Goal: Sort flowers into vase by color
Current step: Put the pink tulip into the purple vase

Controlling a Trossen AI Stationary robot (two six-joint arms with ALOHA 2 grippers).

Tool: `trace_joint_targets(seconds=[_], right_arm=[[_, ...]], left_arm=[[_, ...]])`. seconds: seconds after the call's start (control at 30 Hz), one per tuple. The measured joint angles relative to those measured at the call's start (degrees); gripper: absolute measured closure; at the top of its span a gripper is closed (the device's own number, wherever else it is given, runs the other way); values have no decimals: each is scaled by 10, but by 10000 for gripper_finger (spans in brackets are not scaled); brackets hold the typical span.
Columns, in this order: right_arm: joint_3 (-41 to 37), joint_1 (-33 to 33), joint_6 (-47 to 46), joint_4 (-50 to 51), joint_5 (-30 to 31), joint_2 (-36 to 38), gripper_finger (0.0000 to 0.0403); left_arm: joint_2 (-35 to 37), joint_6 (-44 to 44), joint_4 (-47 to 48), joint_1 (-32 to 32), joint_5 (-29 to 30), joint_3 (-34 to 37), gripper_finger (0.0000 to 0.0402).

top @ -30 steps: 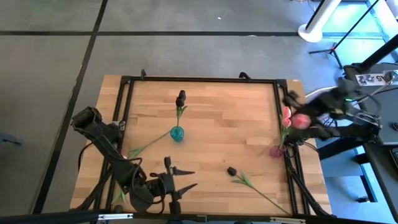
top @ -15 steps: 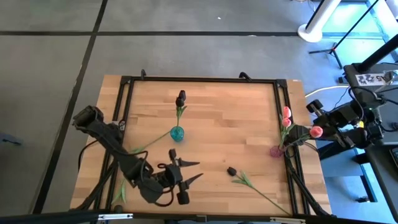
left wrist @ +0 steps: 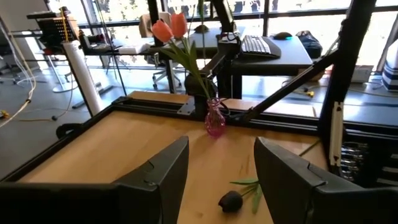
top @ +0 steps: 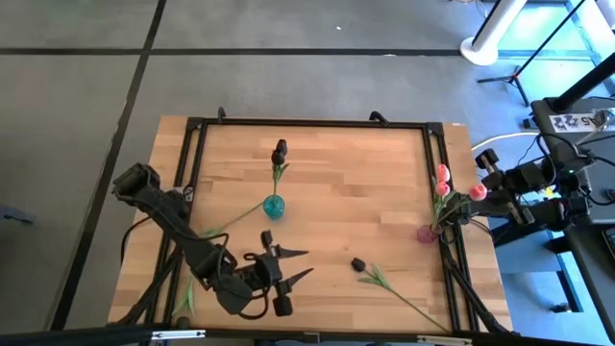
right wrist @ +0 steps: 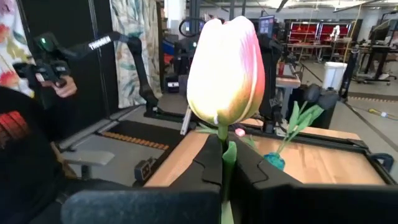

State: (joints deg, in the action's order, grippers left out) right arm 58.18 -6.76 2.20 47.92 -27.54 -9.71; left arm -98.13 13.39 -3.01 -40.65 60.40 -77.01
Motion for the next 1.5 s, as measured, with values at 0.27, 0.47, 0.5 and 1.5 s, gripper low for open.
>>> trace_joint_targets(seconds=[0.27,0.47,0.5,1.5], right_arm=[[-23,0,-10,-8,10,5,401],[-23,0,-12,59,7,5,387],[-23,0,-19,73,15,5,381],[134,0,-32,69,67,5,194]], left_arm=[[0,0,0,-12,2,0,224],[0,1,0,-16,6,0,224],[0,1,0,-15,6,0,224],[4,503,481,40,-149,0,224]])
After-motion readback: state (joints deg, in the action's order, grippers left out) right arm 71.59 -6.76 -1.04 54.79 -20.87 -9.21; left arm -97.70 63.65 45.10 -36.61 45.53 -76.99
